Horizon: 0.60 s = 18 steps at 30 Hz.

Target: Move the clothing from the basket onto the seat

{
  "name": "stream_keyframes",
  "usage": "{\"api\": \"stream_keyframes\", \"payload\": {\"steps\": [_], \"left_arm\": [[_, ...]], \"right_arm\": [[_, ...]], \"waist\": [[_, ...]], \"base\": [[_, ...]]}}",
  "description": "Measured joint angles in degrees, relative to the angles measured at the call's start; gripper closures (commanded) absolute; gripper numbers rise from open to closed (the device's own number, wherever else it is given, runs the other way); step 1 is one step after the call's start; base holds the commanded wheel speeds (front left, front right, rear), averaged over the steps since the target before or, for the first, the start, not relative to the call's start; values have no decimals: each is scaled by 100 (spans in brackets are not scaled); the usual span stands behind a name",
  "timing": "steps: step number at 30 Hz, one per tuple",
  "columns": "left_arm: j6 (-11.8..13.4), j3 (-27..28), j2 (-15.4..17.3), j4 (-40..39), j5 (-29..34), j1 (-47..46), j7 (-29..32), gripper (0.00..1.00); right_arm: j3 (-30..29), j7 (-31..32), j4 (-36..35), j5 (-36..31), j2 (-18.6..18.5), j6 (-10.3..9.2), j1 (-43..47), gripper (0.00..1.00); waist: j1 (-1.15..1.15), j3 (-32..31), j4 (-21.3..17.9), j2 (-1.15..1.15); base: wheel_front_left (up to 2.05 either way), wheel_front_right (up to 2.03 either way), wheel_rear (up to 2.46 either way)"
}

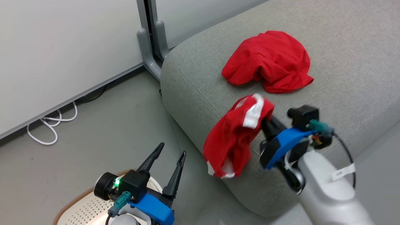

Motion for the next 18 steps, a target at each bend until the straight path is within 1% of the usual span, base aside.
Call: {"api": "stream_keyframes", "payload": {"steps": [7,11,18], "left_arm": [[0,30,53,-136,49,-21,0,0],[0,29,137,-270,101,-121,0,0],[0,-42,502,-595,200,-491,0,0]], "right_arm": [[-456,109,-445,65,-465,0,-528,100],[-888,406,-864,90,-855,0,-881,100],[-1716,1004,-1850,110,-1428,0,-1594,100]], "waist": [[0,239,34,0],[0,458,62,0],[0,1084,135,0]], "base": [[0,0,0],[0,0,0],[0,0,0]]}}
